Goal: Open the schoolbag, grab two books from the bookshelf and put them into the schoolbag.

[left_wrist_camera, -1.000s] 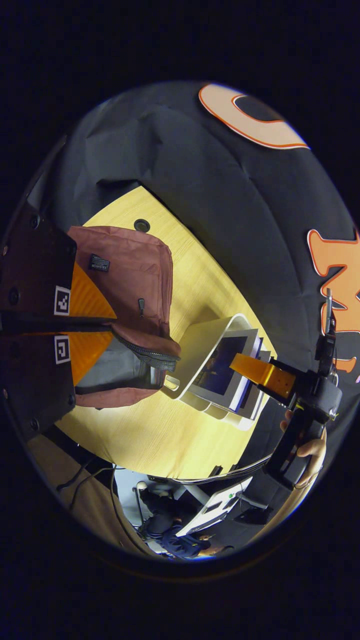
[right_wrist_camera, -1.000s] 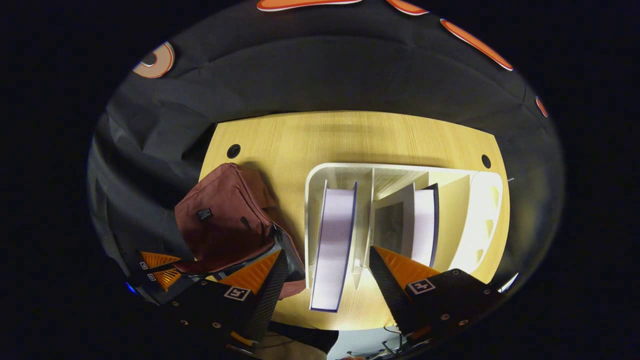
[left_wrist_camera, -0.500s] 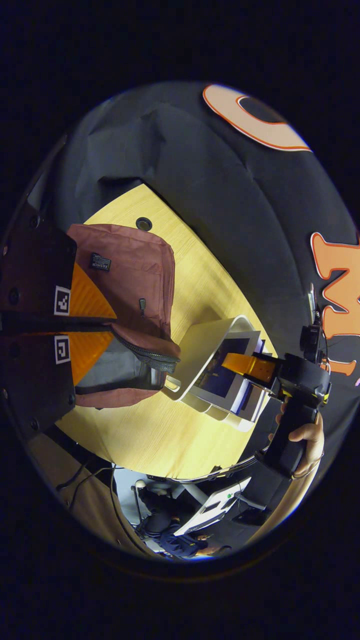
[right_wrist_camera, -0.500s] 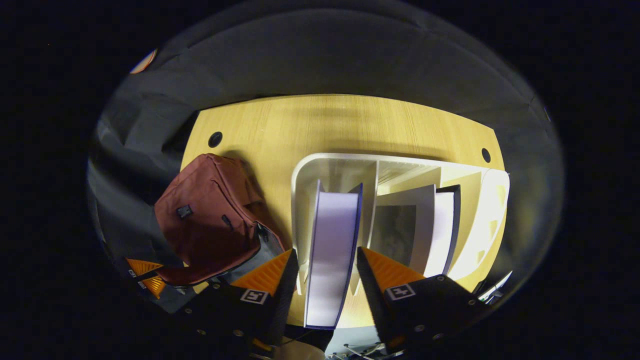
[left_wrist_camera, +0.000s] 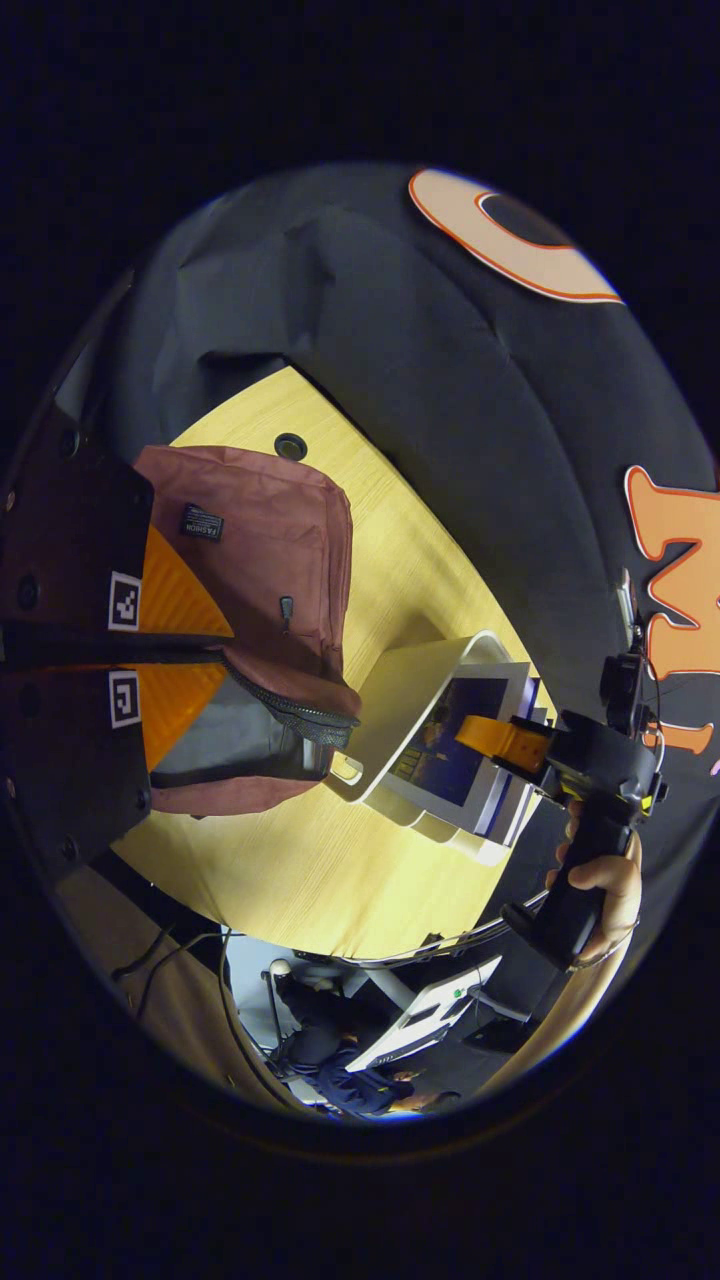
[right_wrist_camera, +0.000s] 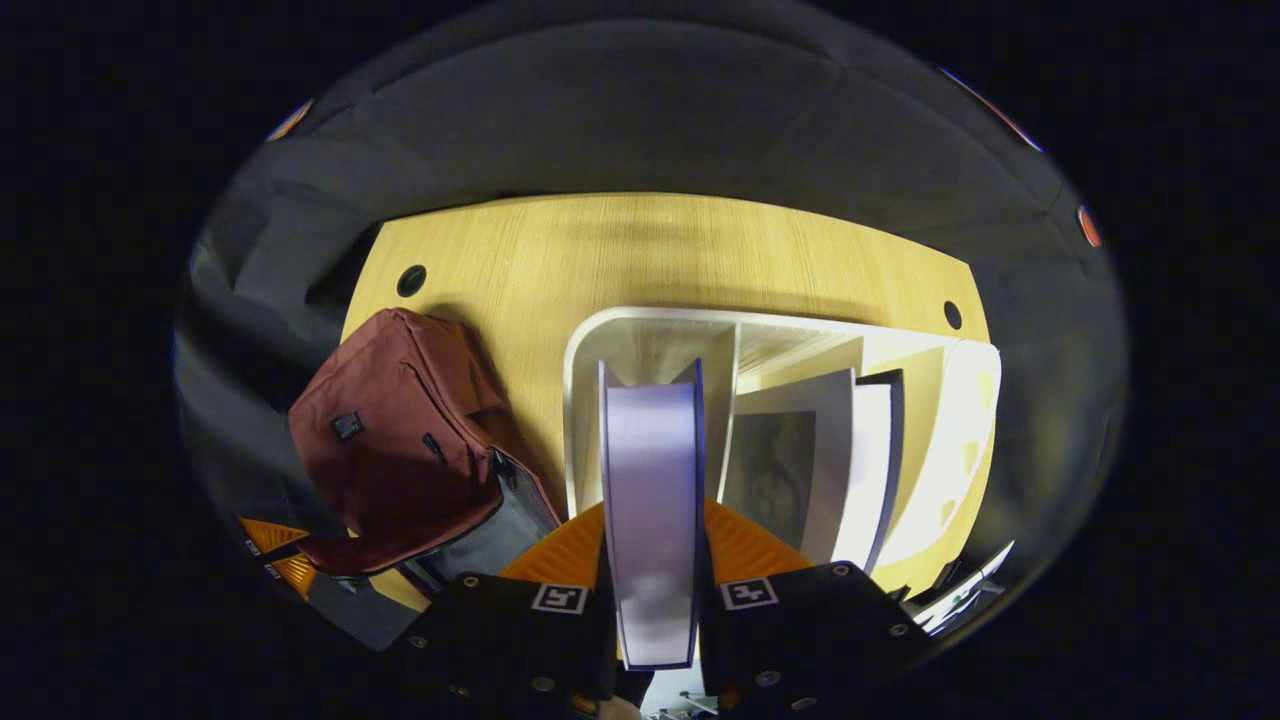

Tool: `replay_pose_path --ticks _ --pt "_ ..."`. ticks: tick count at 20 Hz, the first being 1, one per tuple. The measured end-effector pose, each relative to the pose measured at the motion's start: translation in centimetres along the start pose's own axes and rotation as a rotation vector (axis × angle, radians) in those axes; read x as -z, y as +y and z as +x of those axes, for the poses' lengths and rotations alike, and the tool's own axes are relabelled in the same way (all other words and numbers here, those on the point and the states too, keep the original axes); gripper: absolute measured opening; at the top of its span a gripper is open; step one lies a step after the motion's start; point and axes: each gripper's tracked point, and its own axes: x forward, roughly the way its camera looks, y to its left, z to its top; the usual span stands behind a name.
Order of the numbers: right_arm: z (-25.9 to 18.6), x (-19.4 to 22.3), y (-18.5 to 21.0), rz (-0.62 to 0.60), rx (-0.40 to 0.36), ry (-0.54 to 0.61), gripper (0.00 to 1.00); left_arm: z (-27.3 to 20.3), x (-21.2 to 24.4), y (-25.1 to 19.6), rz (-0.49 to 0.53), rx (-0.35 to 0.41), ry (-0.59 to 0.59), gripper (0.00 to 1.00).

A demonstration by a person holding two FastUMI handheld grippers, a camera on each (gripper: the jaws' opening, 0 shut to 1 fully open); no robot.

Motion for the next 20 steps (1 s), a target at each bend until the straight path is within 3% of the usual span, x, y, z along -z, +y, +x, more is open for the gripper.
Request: replay_pose_path --ticks 1,2,7,12,16,20 --pt "-0.7 0.1 0.0 0.016 -0.014 -0.007 0.24 -0.3 -0.2 0.0 0.002 -0.001 0.001 0.01" --pt "-1.3 0.0 0.0 0.029 -0.023 -0.016 0.33 -0.5 -0.3 0.0 0.004 -0.002 0.001 0.01" --pt "-6.1 -0.2 -1.2 0.072 -0.023 -0.106 0.33 -0.5 -0.5 0.2 0.011 -0.022 -0.007 0.01" --pt "-13.9 0.3 -1.5 0.112 -0.103 -0.251 0.33 -1.0 -0.8 0.0 0.025 -0.034 -0.014 0.01" --pt "-19.5 3.4 -2.3 0.103 -0.161 -0.351 0.33 -1.3 -1.2 0.6 0.023 -0.049 -0.018 0.01" --pt "-22.9 7.2 -1.9 0.181 -0.287 -0.450 0.32 -2.0 -2.1 1.4 0.051 -0.112 -0.050 0.01"
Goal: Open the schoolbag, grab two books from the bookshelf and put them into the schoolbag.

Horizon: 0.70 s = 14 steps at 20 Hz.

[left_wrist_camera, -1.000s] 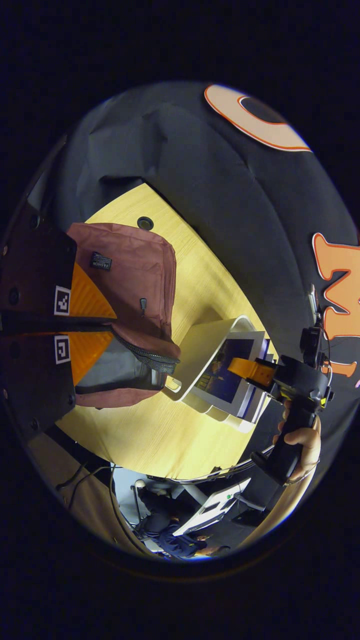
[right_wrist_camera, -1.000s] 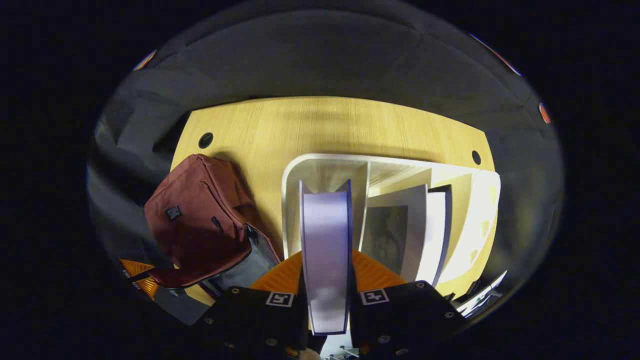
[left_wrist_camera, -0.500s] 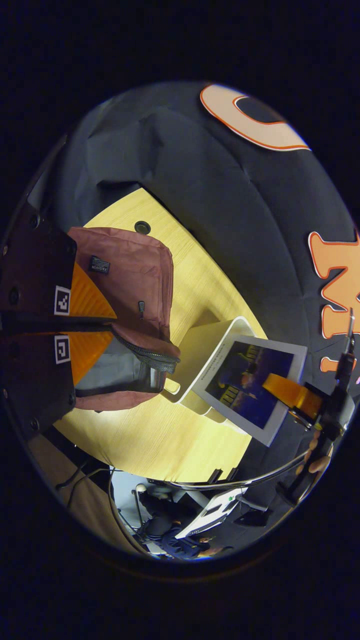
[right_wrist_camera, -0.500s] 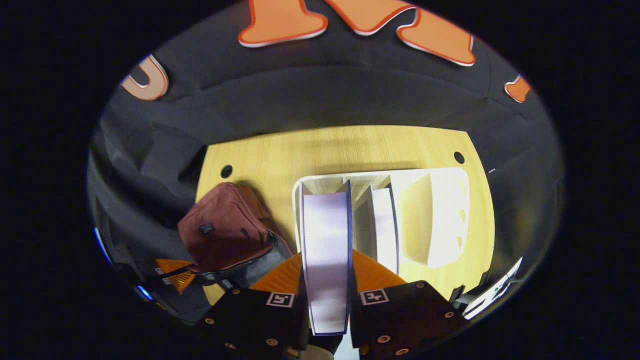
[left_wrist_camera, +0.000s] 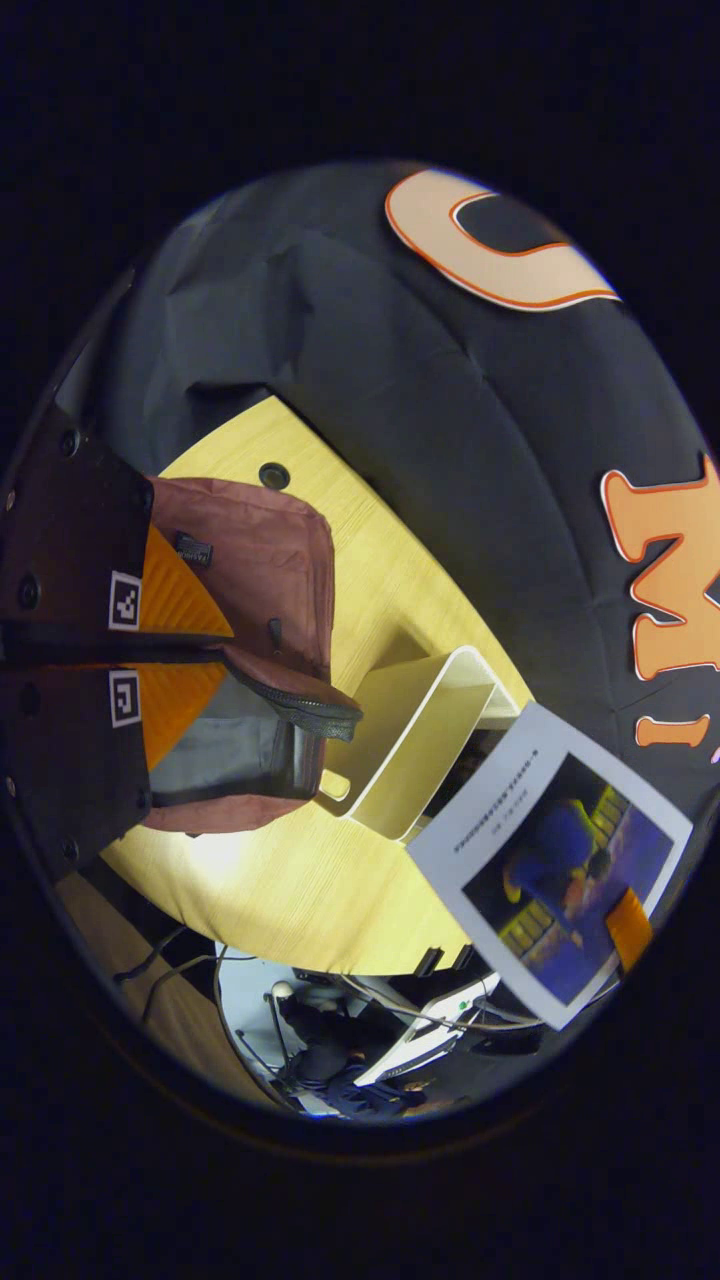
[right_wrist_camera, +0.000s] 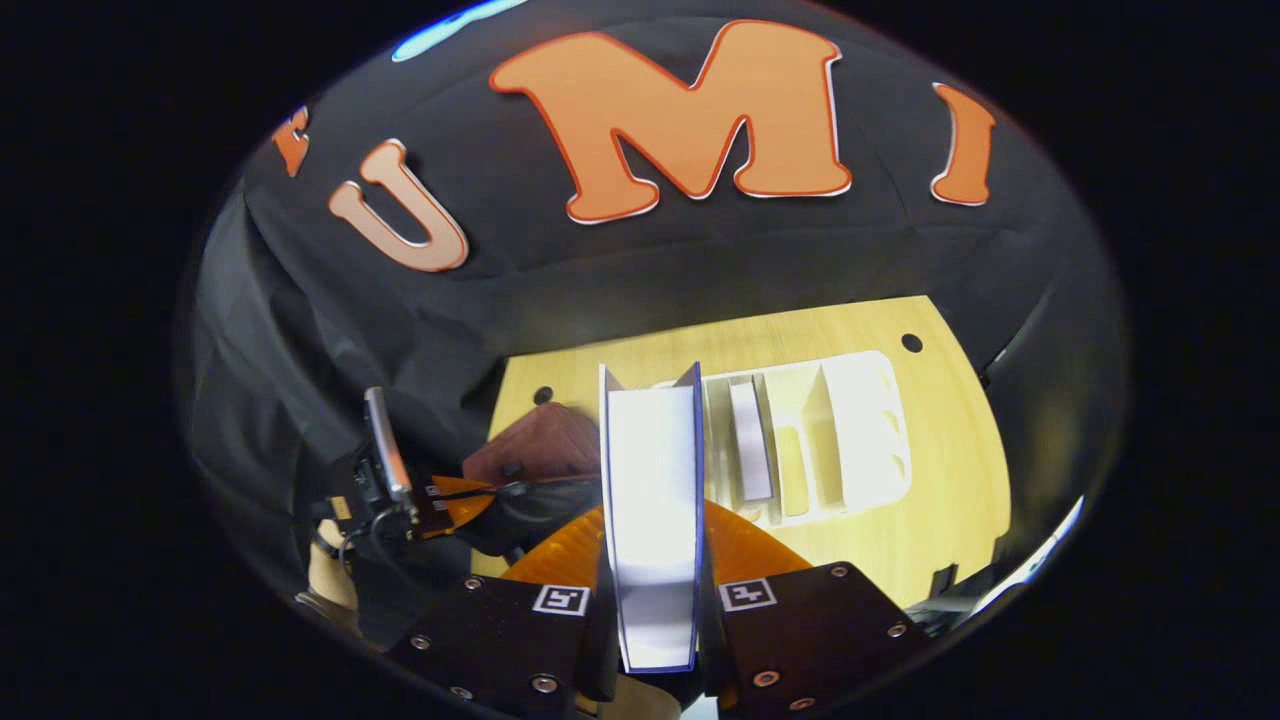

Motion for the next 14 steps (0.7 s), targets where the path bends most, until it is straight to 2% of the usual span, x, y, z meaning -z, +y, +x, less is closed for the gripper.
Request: replay_pose_path --ticks 2,7,11,14 --pt "-0.6 1.9 -0.1 0.063 -0.056 -0.029 0.32 -0.5 -0.5 0.0 0.017 -0.024 -0.020 0.00" --pt "2.2 9.1 0.4 0.273 -0.206 -0.049 0.32 -0.6 -1.3 -0.5 0.016 -0.027 -0.022 0.01" --pt "8.0 13.9 1.1 0.499 -0.321 -0.035 0.32 -0.9 -1.7 -0.9 0.020 -0.030 -0.018 0.01" --pt "13.4 16.6 1.0 0.588 -0.322 -0.032 0.32 -1.4 -1.9 -1.3 0.026 -0.031 -0.013 0.01"
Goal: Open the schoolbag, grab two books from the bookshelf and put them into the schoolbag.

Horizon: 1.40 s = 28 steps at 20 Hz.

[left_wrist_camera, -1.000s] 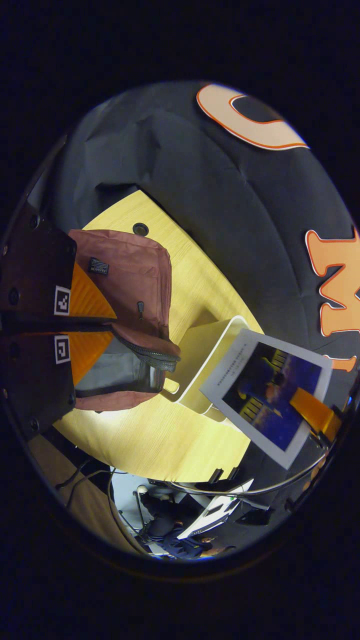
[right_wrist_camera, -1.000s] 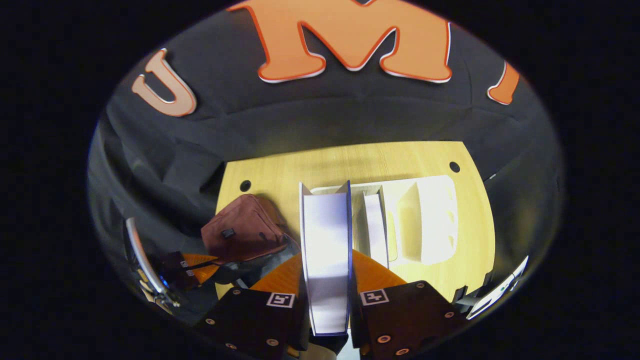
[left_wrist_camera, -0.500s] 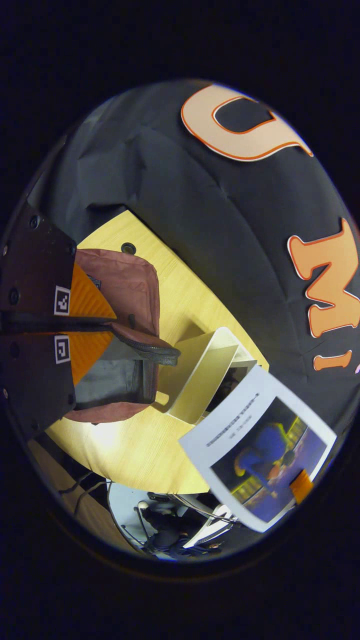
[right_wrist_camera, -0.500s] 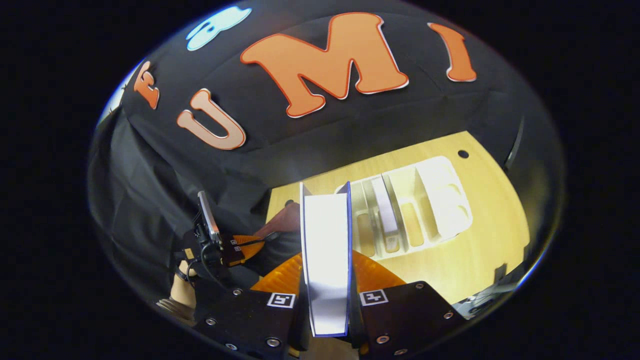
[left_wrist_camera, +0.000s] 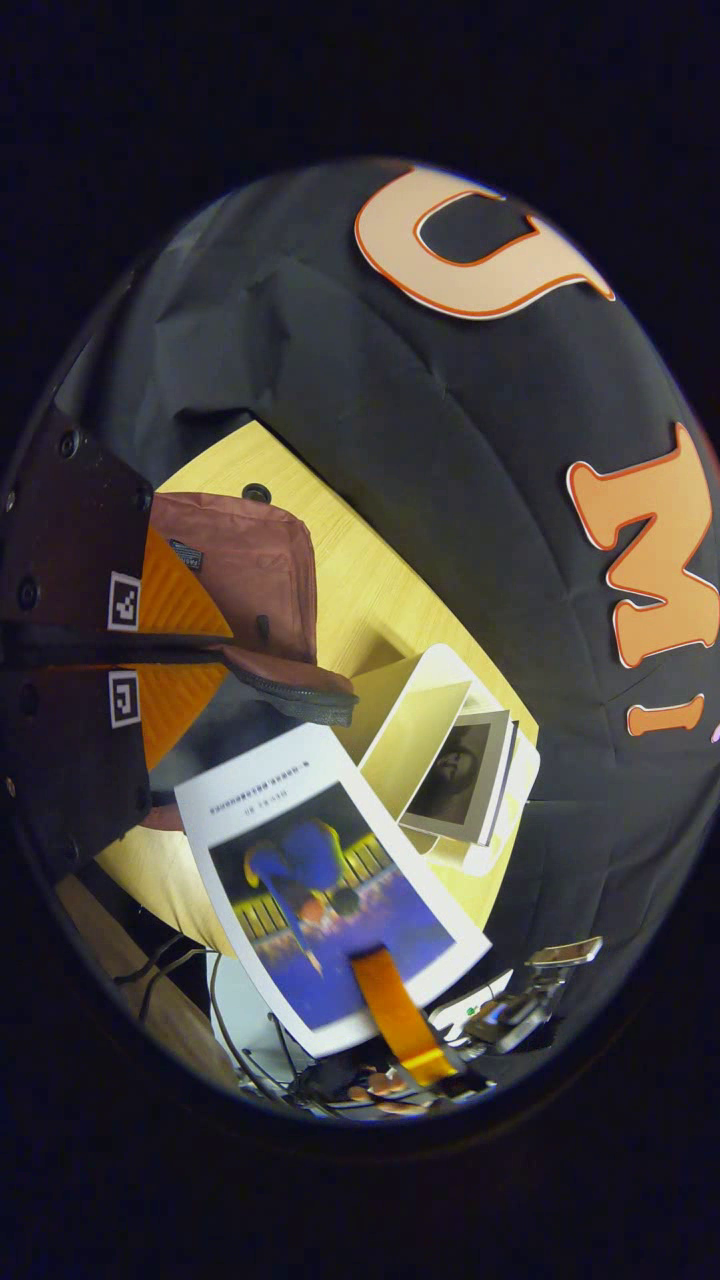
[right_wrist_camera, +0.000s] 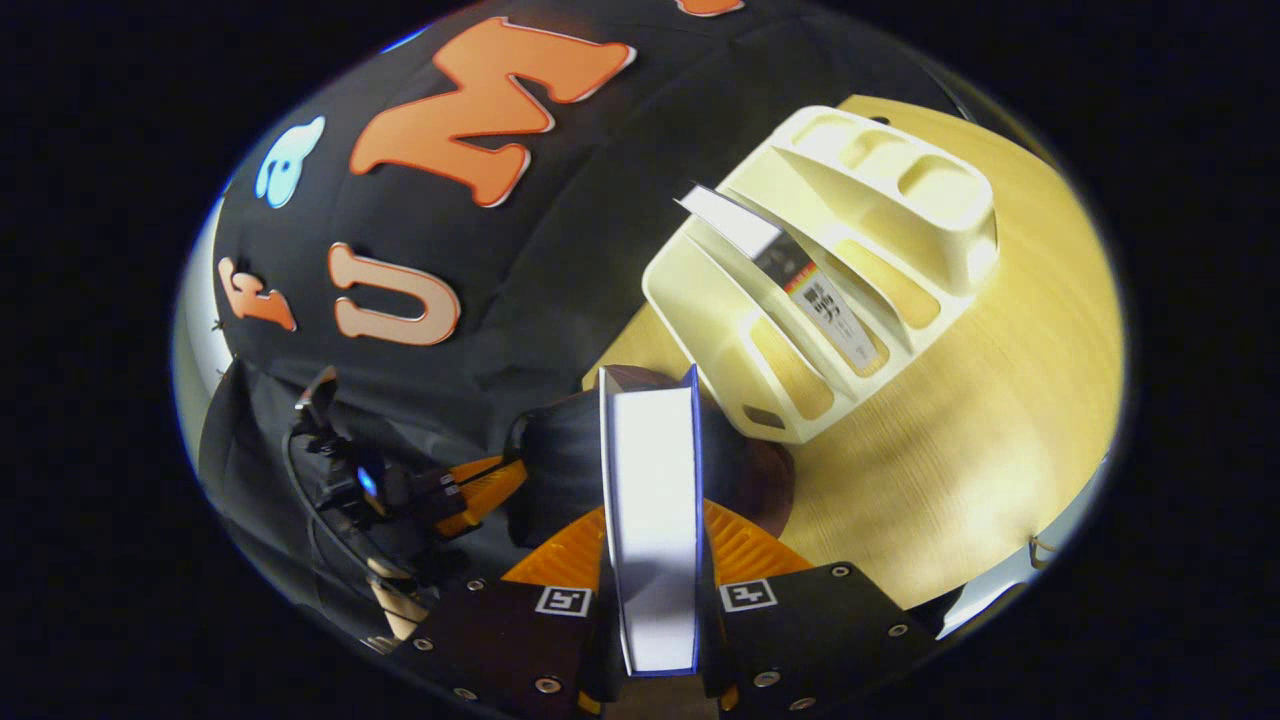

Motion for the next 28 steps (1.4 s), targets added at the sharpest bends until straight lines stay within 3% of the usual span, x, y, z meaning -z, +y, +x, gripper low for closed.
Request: replay_pose_path --ticks 3,5,9,15,22,23,24,27,28 --pt "3.8 2.0 0.4 0.024 -0.078 -0.015 0.32 -0.4 -0.8 -0.6 0.010 -0.008 -0.012 0.01" --pt "6.4 3.2 0.4 -0.016 -0.084 -0.026 0.32 -0.7 -1.1 -1.5 0.017 -0.002 -0.017 0.01" --pt "11.4 4.5 0.9 0.055 -0.094 -0.048 0.32 -0.7 -1.2 -2.4 0.063 -0.007 -0.006 0.01" --pt "15.2 4.6 3.1 0.045 -0.010 -0.108 0.31 -0.8 -1.7 -4.0 0.099 0.026 -0.007 0.01" --pt "18.7 5.0 4.9 0.072 0.093 -0.067 0.35 -0.5 -2.1 -3.7 0.096 0.040 0.001 0.01" --pt "18.8 4.9 4.8 0.044 0.122 -0.060 0.48 -0.3 -1.9 -3.3 0.089 0.039 0.011 0.01" --pt "18.2 4.4 4.7 0.008 0.140 -0.064 0.42 -0.1 -1.5 -3.0 0.078 0.038 0.019 0.00" --pt "17.6 3.8 4.1 -0.028 0.174 -0.083 0.66 0.0 -1.4 -2.2 0.063 0.021 0.016 0.01" --pt "17.3 4.1 3.4 -0.028 0.198 -0.078 0.93 -0.1 -1.4 -2.0 0.061 0.017 0.014 0.01"
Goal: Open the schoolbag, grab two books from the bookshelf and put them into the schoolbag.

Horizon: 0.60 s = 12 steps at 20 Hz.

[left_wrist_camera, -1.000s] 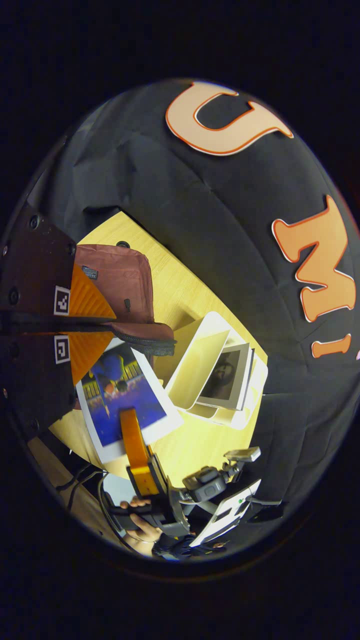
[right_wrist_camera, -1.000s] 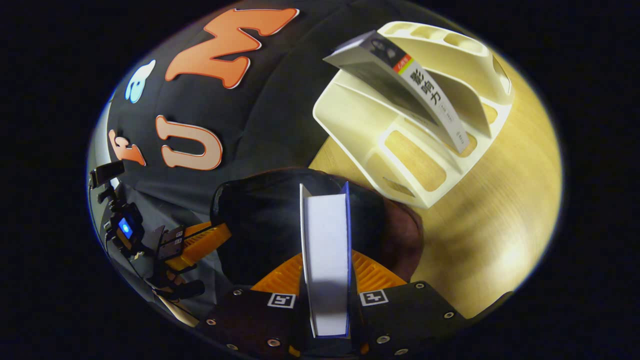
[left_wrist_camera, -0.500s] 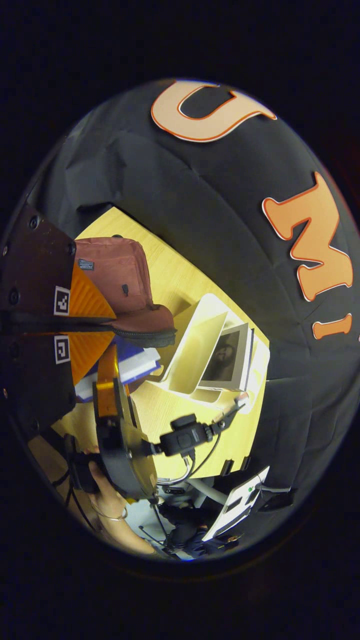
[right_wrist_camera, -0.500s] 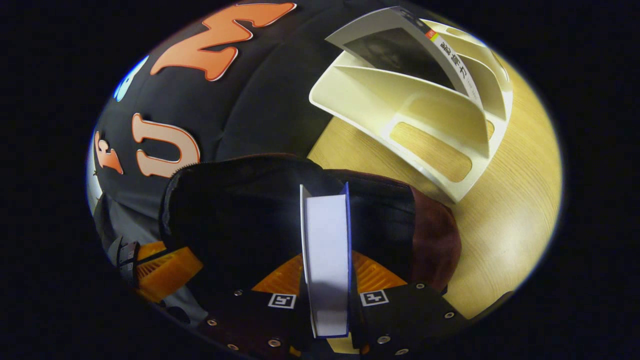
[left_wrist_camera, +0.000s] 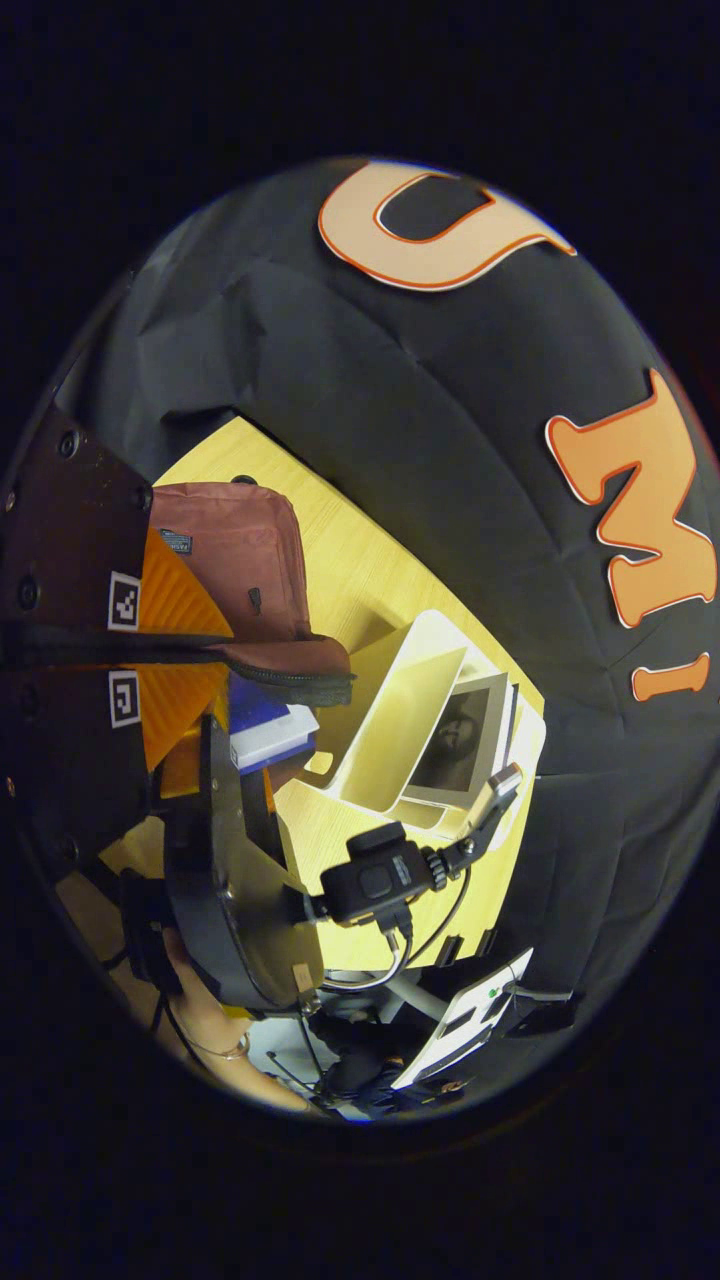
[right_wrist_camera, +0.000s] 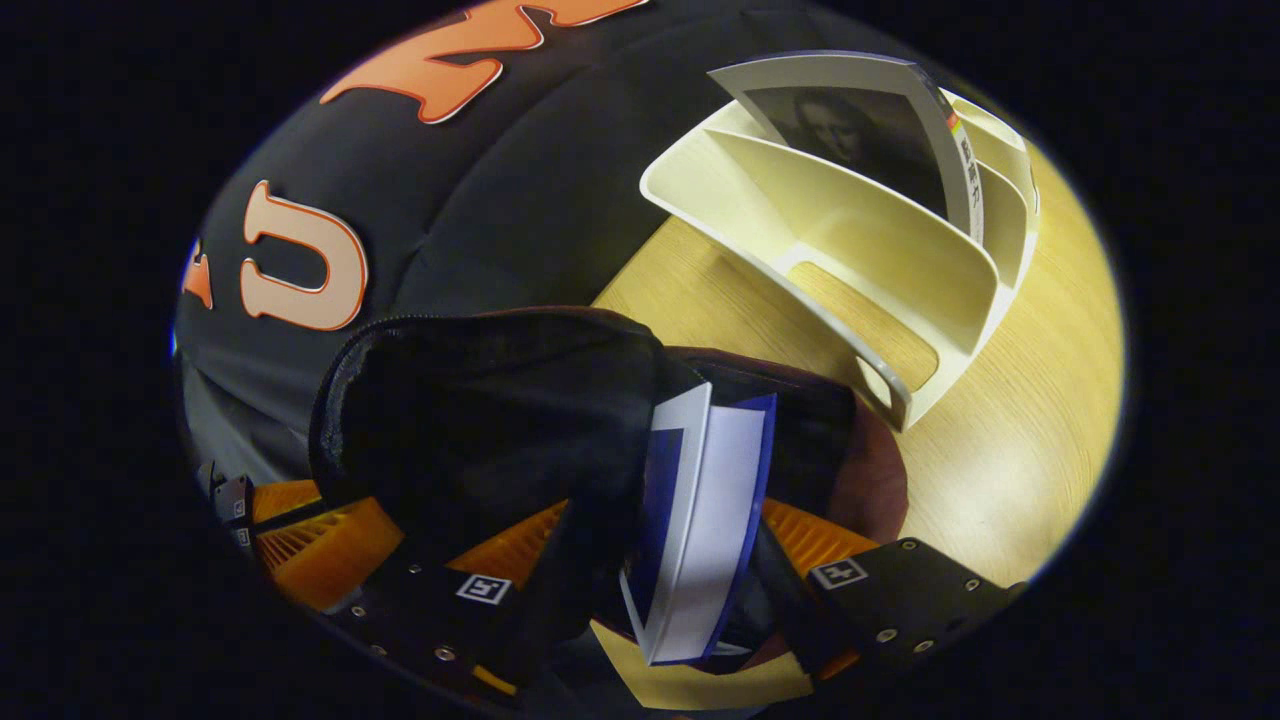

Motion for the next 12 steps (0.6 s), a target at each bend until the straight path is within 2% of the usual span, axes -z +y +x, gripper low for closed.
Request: replay_pose_path --ticks 1,4,7,12 --pt "-0.2 -0.1 -1.1 0.000 0.024 0.003 0.96 -0.1 0.1 0.1 0.000 -0.003 0.000 0.01" --pt "-0.9 -1.0 -4.1 0.028 0.071 -0.003 0.97 -0.2 0.1 -0.2 0.002 -0.001 -0.002 0.01" --pt "-1.4 -2.5 -5.5 0.062 0.067 -0.005 0.98 -0.1 0.4 -0.3 0.000 0.003 0.002 0.00" --pt "-4.6 -4.4 -9.0 -0.007 0.095 -0.020 0.98 0.1 0.3 -0.3 -0.008 0.011 0.006 0.01"
